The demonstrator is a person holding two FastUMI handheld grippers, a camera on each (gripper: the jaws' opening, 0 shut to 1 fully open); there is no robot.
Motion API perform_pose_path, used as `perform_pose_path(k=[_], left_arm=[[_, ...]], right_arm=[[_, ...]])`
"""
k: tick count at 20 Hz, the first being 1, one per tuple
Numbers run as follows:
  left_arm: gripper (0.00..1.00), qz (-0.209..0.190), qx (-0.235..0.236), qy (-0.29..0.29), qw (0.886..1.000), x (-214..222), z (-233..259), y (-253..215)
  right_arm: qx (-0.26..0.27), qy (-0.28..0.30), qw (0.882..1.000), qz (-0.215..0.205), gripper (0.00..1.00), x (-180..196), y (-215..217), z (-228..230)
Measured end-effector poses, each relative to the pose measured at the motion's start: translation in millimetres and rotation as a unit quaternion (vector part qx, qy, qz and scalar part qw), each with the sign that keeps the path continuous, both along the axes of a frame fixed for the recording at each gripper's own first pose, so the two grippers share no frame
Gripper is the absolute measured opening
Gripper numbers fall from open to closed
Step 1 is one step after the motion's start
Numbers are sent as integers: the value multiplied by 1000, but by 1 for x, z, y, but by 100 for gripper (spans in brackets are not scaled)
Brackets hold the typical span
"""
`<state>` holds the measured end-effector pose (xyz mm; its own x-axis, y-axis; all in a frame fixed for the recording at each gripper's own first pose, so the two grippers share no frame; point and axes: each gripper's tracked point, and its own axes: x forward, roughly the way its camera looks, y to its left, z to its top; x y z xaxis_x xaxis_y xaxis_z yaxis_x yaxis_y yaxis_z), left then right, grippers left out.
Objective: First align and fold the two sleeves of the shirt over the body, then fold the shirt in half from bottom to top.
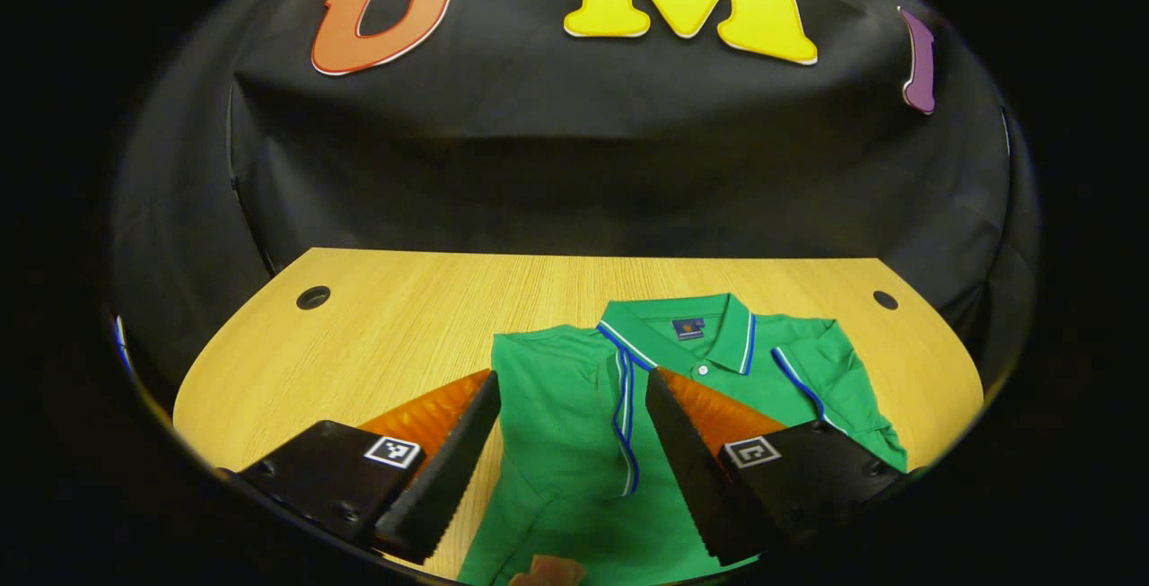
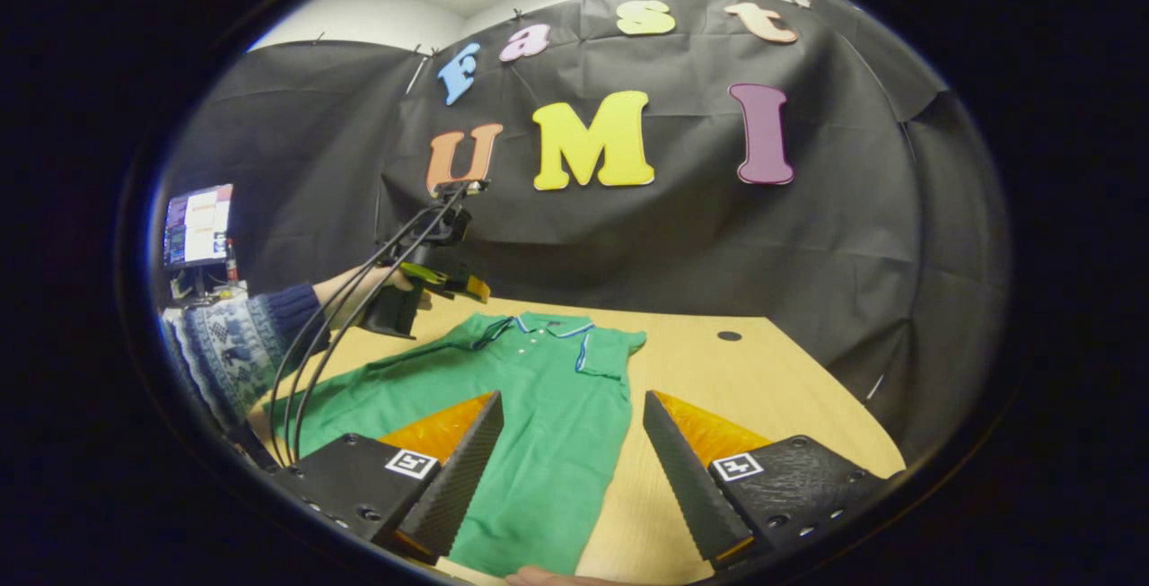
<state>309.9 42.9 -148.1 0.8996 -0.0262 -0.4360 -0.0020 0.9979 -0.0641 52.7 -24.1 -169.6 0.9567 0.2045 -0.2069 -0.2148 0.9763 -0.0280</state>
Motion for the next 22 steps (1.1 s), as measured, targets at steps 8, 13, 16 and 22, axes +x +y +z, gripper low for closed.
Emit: perform_pose_path(k=[8, 13, 16, 22], left_arm=[[100, 16, -11, -74, 997, -79, 56, 11], [100, 20, 9, -105, 994, -157, 74, 29], [100, 12, 1, -116, 993, -200, 75, 29], [100, 16, 13, -137, 990, -274, 70, 40]], right_arm=[[25, -14, 999, -17, 95, -4, -3, 15], [21, -22, 999, -28, 94, -11, 4, 26], [19, -41, 998, -38, 95, -18, 9, 38], [21, -63, 997, -45, 95, -33, 23, 52]])
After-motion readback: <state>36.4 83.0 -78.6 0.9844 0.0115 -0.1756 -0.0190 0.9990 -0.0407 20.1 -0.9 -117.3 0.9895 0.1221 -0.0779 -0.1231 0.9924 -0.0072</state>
